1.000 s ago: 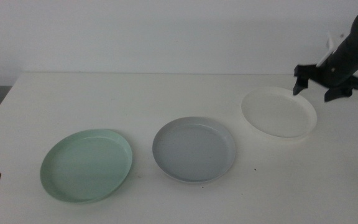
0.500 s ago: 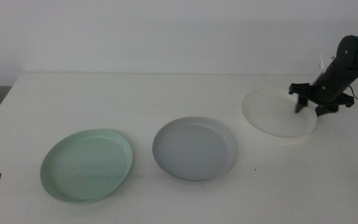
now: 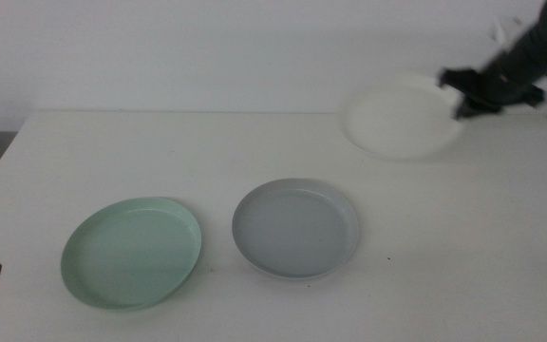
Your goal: Stack the three bowls on top of each other.
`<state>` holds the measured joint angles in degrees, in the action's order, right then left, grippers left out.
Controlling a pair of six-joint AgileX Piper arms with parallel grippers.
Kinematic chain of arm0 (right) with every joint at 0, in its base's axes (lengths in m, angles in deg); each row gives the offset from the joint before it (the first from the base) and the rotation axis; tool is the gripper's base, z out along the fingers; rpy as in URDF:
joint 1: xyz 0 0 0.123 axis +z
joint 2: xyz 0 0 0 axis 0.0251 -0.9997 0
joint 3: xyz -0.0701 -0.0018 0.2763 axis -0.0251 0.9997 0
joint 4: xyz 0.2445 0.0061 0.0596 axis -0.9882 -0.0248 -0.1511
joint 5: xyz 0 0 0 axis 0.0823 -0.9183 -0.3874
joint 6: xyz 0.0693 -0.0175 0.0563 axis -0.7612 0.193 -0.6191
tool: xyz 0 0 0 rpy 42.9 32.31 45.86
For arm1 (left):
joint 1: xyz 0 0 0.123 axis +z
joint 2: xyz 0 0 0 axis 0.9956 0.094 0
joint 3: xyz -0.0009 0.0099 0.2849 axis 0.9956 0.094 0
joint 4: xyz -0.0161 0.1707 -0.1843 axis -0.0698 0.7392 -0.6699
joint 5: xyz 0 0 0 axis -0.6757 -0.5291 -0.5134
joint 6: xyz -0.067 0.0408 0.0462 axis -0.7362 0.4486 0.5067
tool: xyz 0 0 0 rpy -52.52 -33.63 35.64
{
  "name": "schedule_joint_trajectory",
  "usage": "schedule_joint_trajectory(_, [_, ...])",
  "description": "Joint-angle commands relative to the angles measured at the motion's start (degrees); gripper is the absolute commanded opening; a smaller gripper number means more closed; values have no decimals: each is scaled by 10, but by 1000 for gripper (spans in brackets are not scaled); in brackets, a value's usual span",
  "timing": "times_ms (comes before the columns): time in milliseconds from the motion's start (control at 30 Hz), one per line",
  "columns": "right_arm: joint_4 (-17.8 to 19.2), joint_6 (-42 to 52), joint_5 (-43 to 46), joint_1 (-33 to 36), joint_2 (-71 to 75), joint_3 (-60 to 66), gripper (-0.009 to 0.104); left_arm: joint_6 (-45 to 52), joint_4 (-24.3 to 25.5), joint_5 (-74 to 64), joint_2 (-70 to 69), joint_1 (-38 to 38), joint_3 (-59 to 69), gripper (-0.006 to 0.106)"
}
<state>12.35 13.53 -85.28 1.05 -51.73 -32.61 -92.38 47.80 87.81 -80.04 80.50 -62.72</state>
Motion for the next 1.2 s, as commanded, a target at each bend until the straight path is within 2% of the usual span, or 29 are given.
schedule_joint_trajectory(0, [-61,40,-17,34,23,0,-2,0,0,7,-2,1,0,94])
schedule_joint_trajectory(67, [-90,62,-41,64,24,11,-2,0,0,7,-2,1,0,94])
schedule_joint_trajectory(100, [-92,67,-43,76,24,22,-2,0,0,7,-2,1,0,94])
schedule_joint_trajectory(267, [-92,64,16,148,24,99,-2,0,0,7,-2,1,0,94])
schedule_joint_trajectory(433, [-92,40,60,188,17,148,-2,0,0,7,-2,1,0,94])
schedule_joint_trajectory(733, [-85,40,63,192,3,157,-2,0,0,7,-2,1,0,94])
schedule_joint_trajectory(1067, [-40,24,49,192,4,157,-2,0,0,7,-2,1,0,94])
schedule_joint_trajectory(1167, [-33,20,47,192,4,157,3,0,0,7,-2,1,0,94])
